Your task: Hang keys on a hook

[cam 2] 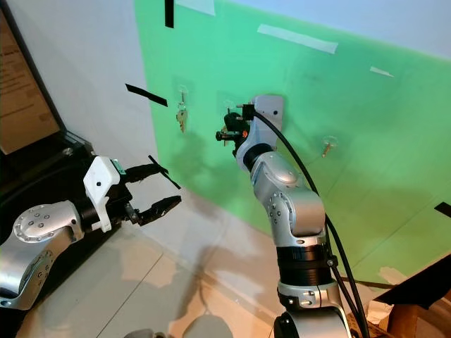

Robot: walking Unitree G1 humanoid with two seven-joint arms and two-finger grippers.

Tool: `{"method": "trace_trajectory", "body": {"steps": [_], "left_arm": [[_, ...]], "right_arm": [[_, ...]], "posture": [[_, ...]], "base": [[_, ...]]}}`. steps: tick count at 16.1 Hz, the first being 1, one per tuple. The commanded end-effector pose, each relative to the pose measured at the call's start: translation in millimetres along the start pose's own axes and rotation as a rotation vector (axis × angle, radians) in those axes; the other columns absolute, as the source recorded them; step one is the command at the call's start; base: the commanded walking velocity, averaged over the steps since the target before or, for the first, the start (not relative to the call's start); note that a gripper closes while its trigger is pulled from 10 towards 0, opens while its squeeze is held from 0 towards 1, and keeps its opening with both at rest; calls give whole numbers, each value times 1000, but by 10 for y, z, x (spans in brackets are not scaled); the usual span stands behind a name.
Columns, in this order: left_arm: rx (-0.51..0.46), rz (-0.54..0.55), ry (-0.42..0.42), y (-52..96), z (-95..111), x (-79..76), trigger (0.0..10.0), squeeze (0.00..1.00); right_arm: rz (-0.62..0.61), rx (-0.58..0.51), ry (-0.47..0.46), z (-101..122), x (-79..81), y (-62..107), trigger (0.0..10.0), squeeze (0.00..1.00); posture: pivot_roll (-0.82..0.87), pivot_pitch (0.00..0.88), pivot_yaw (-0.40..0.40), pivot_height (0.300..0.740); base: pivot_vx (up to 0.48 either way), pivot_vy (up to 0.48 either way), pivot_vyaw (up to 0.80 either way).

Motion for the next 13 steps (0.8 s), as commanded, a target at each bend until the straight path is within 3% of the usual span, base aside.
{"method": "trace_trajectory", "body": {"steps": [1, 10, 11, 12, 13], "left_arm": [[-14, -4, -18, 10, 58, -9, 10000, 0], [-17, -6, -18, -19, 59, -22, 10000, 0], [-18, -5, -17, -19, 58, -22, 10000, 0], [-18, -4, -17, -17, 57, -21, 10000, 0], [-19, -4, -16, -17, 57, -21, 10000, 0]], "right_arm": [[-63, 142, 5, -370, -156, 42, 10000, 0], [-19, 137, 28, -380, -57, 55, 10000, 0], [-3, 136, 34, -381, -28, 60, 10000, 153], [9, 141, 42, -393, -5, 65, 10000, 573], [12, 147, 46, -412, 3, 66, 10000, 831]], "posture": [[61, 0, -34, 740], [58, 0, -37, 740], [59, 0, -39, 740], [59, 0, -40, 740], [60, 0, -42, 740]], "base": [[0, 0, 0], [0, 0, 0], [0, 0, 0], [0, 0, 0], [0, 0, 0]]}}
Point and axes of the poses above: a point about 5 cm out from each wrist's last joint towards the gripper, its own y axis pointing back from the gripper into the wrist, its own z axis along the axis of the wrist's last joint, x = y × z, the point moved 6 cm from there along -y, pointing out of the wrist towards the gripper, and after that the axes turned 12 degrees about y, right-handed, at the moved point
